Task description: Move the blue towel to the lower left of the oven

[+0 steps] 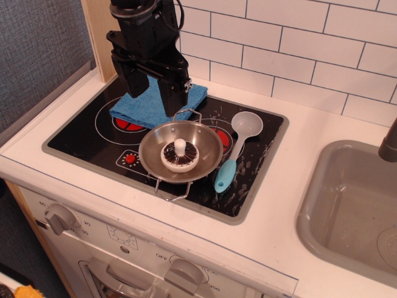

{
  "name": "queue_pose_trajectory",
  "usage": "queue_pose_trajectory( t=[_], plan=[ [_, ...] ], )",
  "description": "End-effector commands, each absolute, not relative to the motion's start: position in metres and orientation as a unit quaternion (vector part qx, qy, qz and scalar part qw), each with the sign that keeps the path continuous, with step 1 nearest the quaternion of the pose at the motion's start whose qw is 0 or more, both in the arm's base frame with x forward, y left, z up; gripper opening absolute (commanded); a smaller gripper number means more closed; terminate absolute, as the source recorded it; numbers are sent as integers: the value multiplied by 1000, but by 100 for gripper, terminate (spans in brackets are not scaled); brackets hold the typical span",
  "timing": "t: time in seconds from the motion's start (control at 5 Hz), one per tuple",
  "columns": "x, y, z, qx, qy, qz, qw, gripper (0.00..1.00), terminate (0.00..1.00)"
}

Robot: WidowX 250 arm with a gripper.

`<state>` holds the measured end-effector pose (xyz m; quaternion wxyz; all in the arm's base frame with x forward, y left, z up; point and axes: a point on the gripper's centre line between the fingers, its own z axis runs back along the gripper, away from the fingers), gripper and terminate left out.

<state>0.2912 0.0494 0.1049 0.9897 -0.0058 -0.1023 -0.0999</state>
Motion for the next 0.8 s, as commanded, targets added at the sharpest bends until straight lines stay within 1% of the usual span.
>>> queue_pose_trajectory(
  t=[0.0,0.2,0.4,0.6],
  plan=[
    [291,49,105,-6,-102,-100,990,100,0],
    [308,67,106,6,-106,-81,991,100,0],
    [341,94,104,18,-114,-58,992,100,0],
    [367,111,93,38,-103,-53,993,100,0]
  ],
)
